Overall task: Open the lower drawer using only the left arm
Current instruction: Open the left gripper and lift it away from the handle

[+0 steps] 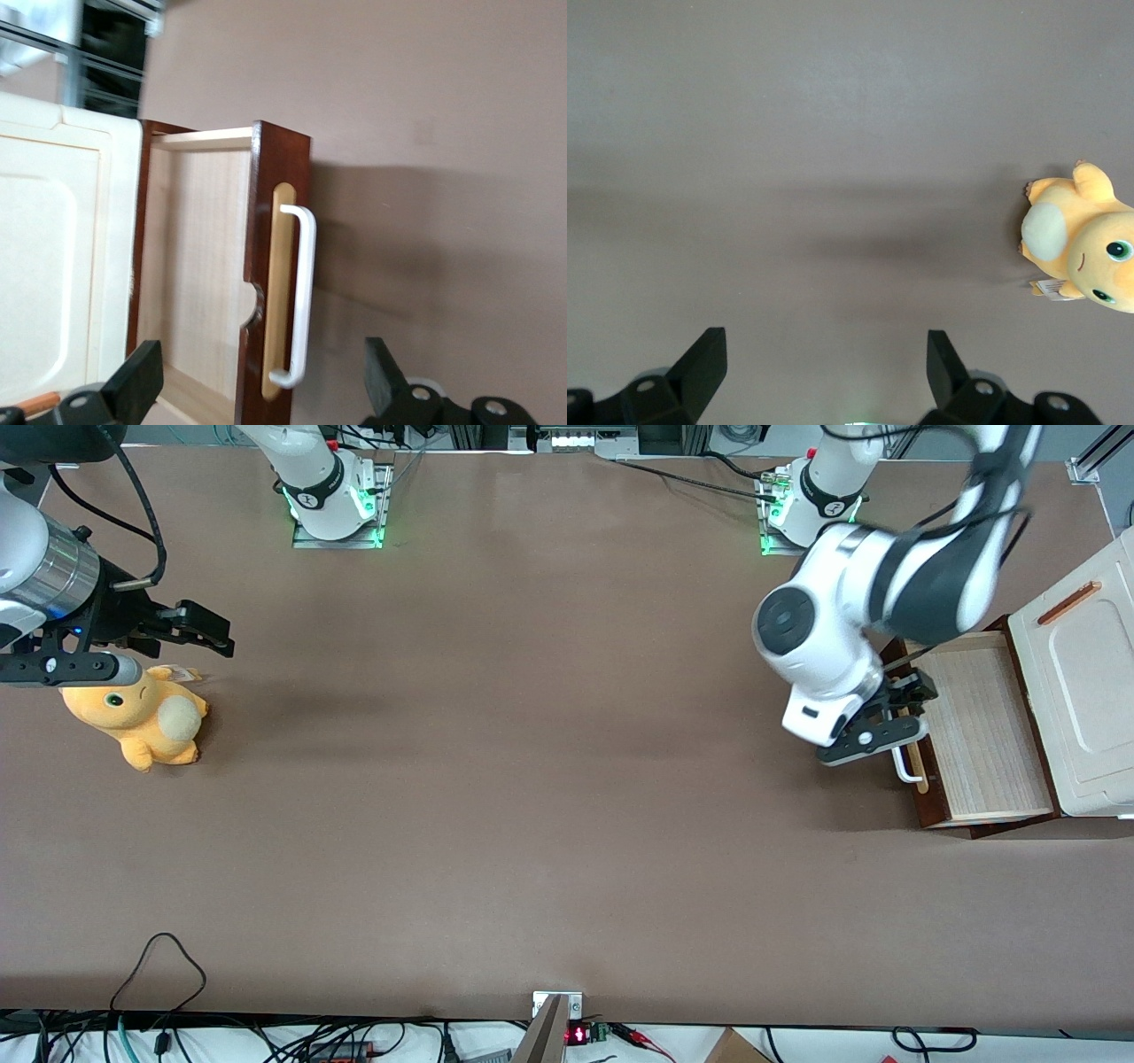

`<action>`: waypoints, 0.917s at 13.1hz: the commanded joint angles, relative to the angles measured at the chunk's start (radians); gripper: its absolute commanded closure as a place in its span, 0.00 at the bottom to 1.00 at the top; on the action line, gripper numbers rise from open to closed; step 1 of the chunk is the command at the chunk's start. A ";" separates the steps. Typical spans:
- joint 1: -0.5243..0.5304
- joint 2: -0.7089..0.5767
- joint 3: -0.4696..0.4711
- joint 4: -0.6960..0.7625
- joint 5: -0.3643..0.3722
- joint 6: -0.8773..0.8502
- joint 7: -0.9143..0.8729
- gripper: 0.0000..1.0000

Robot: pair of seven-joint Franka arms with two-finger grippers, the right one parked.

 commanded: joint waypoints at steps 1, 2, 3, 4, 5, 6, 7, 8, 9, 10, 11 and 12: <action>0.025 -0.064 0.085 0.109 -0.233 -0.019 0.252 0.00; 0.035 -0.087 0.130 0.155 -0.357 -0.042 0.331 0.00; 0.037 -0.104 0.176 0.188 -0.471 -0.069 0.377 0.00; 0.037 -0.124 0.220 0.212 -0.557 -0.088 0.422 0.00; 0.039 -0.145 0.245 0.212 -0.590 -0.088 0.484 0.00; 0.040 -0.168 0.253 0.207 -0.604 -0.088 0.555 0.00; 0.054 -0.193 0.253 0.200 -0.619 -0.088 0.604 0.00; 0.063 -0.205 0.253 0.196 -0.622 -0.088 0.640 0.00; 0.071 -0.212 0.253 0.190 -0.633 -0.085 0.652 0.00; 0.078 -0.215 0.254 0.184 -0.663 -0.085 0.666 0.00; 0.083 -0.215 0.254 0.184 -0.670 -0.085 0.678 0.00; 0.085 -0.215 0.254 0.184 -0.670 -0.086 0.692 0.00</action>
